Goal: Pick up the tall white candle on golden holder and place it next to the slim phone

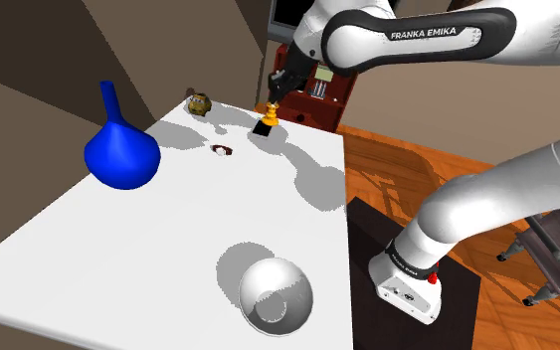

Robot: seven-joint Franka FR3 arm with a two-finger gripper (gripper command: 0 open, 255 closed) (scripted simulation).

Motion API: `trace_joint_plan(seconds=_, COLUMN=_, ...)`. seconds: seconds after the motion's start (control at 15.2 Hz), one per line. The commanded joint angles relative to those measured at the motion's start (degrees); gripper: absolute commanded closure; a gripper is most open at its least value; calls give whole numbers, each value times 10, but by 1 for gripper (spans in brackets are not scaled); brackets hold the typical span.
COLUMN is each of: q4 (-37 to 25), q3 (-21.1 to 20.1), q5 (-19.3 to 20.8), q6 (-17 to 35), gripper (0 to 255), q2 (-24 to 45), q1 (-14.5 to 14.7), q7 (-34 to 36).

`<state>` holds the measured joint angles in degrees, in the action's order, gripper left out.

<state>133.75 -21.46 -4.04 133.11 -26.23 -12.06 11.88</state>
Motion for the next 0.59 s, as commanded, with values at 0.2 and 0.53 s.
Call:
trace_joint_plan(seconds=0.2, q4=-55, q3=35, q5=15, q6=13, gripper=255, q2=70, q1=-27, q7=-52)
trace_joint_plan(seconds=0.53, q4=-127, q3=63, q5=25, q6=16, gripper=255, q2=148, q1=-50, q7=-97)
